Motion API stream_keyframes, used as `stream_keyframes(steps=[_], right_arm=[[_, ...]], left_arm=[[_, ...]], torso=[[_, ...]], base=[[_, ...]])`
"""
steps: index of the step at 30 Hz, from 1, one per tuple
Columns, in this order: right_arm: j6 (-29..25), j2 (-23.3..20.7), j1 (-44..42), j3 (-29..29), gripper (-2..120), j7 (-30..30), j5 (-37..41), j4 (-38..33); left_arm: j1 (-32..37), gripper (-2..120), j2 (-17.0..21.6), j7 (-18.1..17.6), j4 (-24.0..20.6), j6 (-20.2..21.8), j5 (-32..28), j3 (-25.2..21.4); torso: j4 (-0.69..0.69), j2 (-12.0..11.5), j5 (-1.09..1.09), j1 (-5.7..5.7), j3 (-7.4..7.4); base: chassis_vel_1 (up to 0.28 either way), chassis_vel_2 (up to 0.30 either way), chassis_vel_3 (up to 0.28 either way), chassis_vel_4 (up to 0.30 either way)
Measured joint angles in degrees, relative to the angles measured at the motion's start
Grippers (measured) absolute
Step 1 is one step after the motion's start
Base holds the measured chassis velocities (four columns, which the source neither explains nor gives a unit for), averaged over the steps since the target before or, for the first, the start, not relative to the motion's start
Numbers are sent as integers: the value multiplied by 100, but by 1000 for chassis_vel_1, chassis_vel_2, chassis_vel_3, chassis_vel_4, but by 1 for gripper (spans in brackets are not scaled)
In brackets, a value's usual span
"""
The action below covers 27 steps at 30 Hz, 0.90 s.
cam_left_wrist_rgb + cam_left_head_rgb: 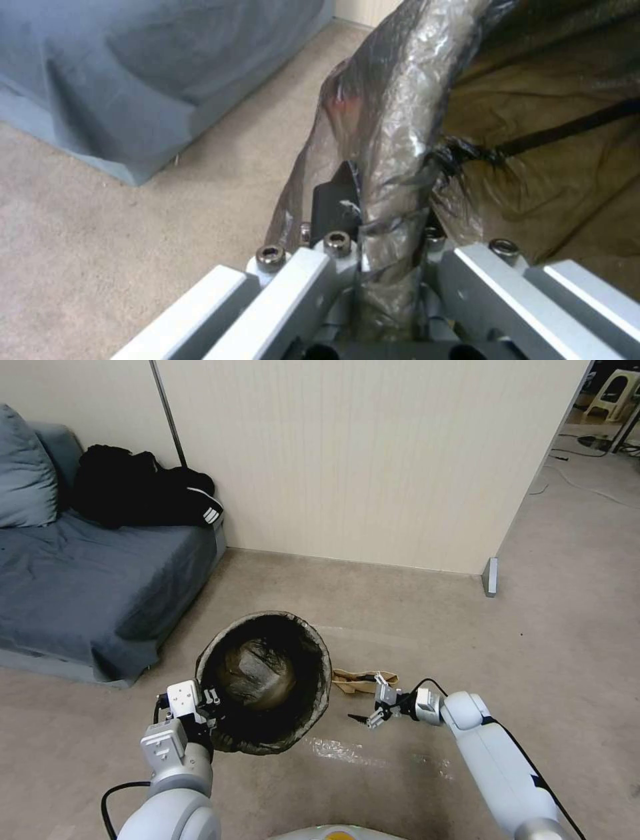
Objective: Pick up the trash bin, then pick up the garbage from the floor and place it into the trash bin.
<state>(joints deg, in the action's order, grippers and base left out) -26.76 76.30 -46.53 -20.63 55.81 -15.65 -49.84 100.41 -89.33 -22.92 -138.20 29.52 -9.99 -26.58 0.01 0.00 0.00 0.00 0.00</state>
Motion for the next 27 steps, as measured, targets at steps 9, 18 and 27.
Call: stream_keyframes(steps=[9, 18, 27], right_arm=[[-5, 9, 317, 0, 100, -214, 4, 308], [53, -33, 314, 21, 100, -296, 72, 201], [56, -23, 536, 6, 100, -480, 15, 623]], left_arm=[[28, 0, -4, -2, 0, -23, 14, -17], [-13, 0, -5, -2, 48, -27, 24, 19], [-8, 0, -5, -2, 52, -35, 30, 21]], torso=[[-1, 0, 0, 0, 0], [-1, 0, 1, 0, 0], [-1, 0, 0, 0, 0]], base=[[0, 0, 0, 0], [0, 0, 0, 0], [0, 0, 0, 0]])
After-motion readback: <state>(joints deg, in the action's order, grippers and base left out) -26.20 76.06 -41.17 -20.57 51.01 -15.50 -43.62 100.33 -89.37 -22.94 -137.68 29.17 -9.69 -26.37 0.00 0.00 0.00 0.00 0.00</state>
